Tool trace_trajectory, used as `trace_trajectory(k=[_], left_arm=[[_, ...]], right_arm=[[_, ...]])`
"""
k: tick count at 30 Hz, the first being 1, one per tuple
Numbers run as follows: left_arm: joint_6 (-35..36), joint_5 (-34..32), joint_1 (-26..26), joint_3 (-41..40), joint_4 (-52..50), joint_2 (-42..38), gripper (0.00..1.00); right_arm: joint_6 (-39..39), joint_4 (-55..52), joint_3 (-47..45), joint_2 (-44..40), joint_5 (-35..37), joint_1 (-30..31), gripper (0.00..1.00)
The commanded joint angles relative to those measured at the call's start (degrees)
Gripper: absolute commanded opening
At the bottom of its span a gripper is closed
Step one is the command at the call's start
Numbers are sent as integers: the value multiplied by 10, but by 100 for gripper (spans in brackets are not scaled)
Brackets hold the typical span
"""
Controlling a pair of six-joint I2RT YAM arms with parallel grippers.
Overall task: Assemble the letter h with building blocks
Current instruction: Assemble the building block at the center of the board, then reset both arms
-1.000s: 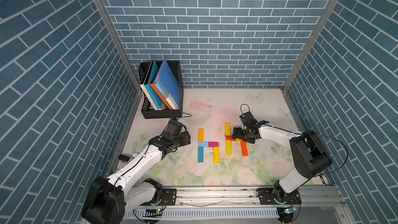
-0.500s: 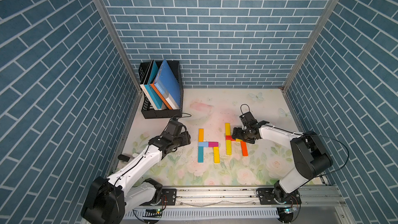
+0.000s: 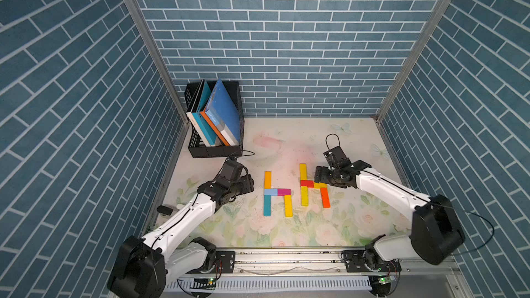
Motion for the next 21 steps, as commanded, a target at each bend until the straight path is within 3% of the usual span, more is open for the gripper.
trace_trajectory(k=[1,5,7,12,14,17,19,21], left_arm=[[12,-7,4,31,-6,-15,72],[33,-33,4,98,-7,-19,78],[54,-64,4,135,0,-24,83],[109,-235,4,177,51,-56,94],[149,-306,4,151,107,-70,97],[222,-364,5,94,208,-67,100],[232,-427,10,62,251,-48,100],[244,-434,36,32,294,-23,100]], right_arm=[[7,-46,-18,-109,81,28,92],[31,-9,-83,-284,137,37,93],[31,23,-129,-378,173,37,100],[5,101,-244,-532,310,36,99],[-12,114,-254,-521,356,30,99],[-12,112,-240,-396,422,-1,100],[-25,152,-246,-315,467,-28,100],[-66,226,-275,-274,511,-65,100]])
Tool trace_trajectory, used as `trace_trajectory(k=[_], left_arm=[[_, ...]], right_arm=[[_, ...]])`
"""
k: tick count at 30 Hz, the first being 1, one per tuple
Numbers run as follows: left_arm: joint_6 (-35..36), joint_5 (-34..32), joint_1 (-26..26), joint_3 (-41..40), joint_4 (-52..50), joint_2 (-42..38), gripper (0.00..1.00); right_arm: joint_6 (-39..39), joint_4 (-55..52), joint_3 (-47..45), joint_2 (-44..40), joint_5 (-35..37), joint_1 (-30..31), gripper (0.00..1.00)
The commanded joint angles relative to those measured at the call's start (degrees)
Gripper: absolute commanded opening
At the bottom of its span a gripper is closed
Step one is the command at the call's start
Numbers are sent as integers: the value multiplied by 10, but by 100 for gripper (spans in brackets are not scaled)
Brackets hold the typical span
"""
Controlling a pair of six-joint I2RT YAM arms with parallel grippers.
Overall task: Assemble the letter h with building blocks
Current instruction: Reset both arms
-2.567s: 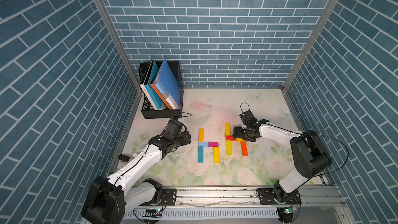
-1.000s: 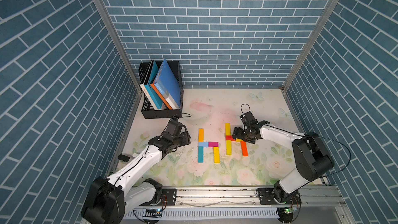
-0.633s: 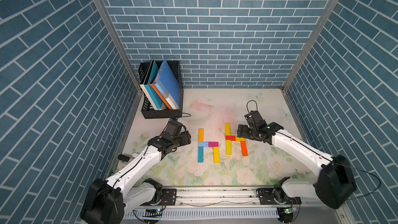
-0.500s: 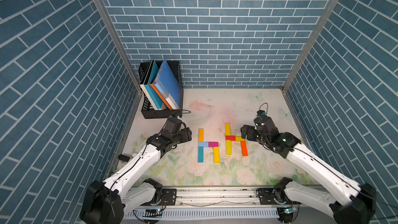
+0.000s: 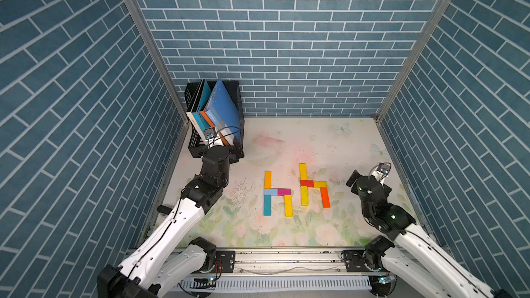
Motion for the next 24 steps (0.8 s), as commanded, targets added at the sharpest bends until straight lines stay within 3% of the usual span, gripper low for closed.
trace_trajectory(k=[1,6,9,12,14,18,20,24], left_arm=[[51,-80,44,-56,107,46,100],[67,-48,111,-173,275,131,100],[78,-55,126,-229,360,157,100],[120,-12,151,-264,441,162,100],[116,-3,174,-279,467,178,100],[110,96,218,-265,484,208,100],[129,138,219,-269,516,217,99],[146,175,219,-300,633,240,100]], right_arm=[[-78,134,-50,48,111,-64,100],[-129,318,-157,63,104,-193,98],[-164,383,-195,61,38,-243,97],[-242,492,-232,40,-93,-249,97],[-253,578,-252,53,-153,-251,100],[-259,754,-240,192,-178,-253,100],[-287,818,-207,274,-243,-254,100],[-322,760,-141,332,-306,-256,100]])
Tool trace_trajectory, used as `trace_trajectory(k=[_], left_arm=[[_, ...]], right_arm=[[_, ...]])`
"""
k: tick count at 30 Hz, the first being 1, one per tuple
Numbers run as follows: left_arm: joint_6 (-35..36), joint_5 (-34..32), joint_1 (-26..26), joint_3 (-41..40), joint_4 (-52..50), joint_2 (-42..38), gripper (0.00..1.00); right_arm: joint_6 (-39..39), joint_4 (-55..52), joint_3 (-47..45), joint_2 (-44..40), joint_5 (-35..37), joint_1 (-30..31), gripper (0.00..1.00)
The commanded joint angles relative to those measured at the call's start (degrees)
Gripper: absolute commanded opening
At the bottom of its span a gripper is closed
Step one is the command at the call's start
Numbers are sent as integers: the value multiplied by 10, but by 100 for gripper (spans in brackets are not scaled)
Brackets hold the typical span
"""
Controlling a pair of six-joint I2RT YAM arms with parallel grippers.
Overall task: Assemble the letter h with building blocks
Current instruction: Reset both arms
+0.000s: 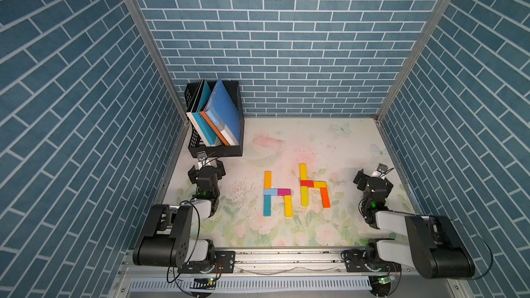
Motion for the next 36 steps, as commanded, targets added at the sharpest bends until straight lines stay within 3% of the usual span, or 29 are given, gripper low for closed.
trace_trajectory(k=[1,2,4,5,6,8,9,11,24,36], left_arm=[[24,47,3,-42,186,51,100],[35,43,0,-62,269,88,99],[24,30,-4,-53,224,73,100],[29,24,-5,-61,257,83,100],[19,26,-2,-53,212,70,100],[21,25,-1,-59,237,77,100],[19,26,-1,-54,219,71,100],[20,26,-1,-57,230,75,100],[21,25,-2,-59,234,73,100],[23,25,-3,-58,234,73,100]], right_arm=[[-55,62,25,10,-86,-5,100],[-64,75,20,8,-107,-7,100],[-88,108,5,5,-131,-9,100],[-96,137,-8,4,-119,-8,100],[-111,177,-26,6,-101,-8,100],[-107,365,-75,90,-107,-13,100],[-123,375,-68,116,-124,-8,100],[-102,251,-11,108,-88,-8,99],[-122,300,-31,114,-93,1,99],[-118,259,-9,117,-98,1,99]])
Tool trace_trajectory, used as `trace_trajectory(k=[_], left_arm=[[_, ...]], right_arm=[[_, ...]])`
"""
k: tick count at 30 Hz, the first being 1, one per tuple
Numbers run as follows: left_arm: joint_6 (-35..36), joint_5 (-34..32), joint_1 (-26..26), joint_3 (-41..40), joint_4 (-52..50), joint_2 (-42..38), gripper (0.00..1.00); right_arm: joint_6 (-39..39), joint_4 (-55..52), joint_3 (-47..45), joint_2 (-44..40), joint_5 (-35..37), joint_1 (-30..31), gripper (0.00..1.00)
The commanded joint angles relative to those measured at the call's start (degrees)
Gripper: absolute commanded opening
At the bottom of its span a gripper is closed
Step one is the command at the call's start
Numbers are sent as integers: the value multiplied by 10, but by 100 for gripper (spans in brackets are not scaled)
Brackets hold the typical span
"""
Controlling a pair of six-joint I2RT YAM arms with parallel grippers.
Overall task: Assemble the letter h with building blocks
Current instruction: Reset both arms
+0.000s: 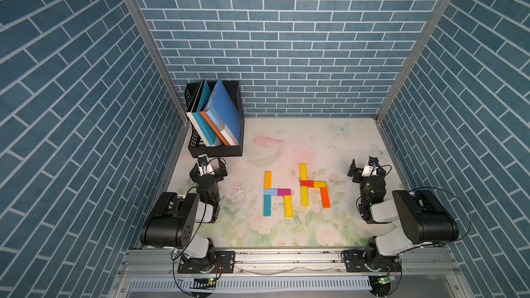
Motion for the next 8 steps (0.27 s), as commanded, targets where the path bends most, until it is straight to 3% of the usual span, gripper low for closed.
trace_trajectory(k=[1,8], left_arm=[[6,0,0,2,9,-2,99],[23,44,0,8,-2,-1,100]], right_arm=[[-18,-4,11,1,-4,3,100],[-16,0,8,-2,-34,-9,99]])
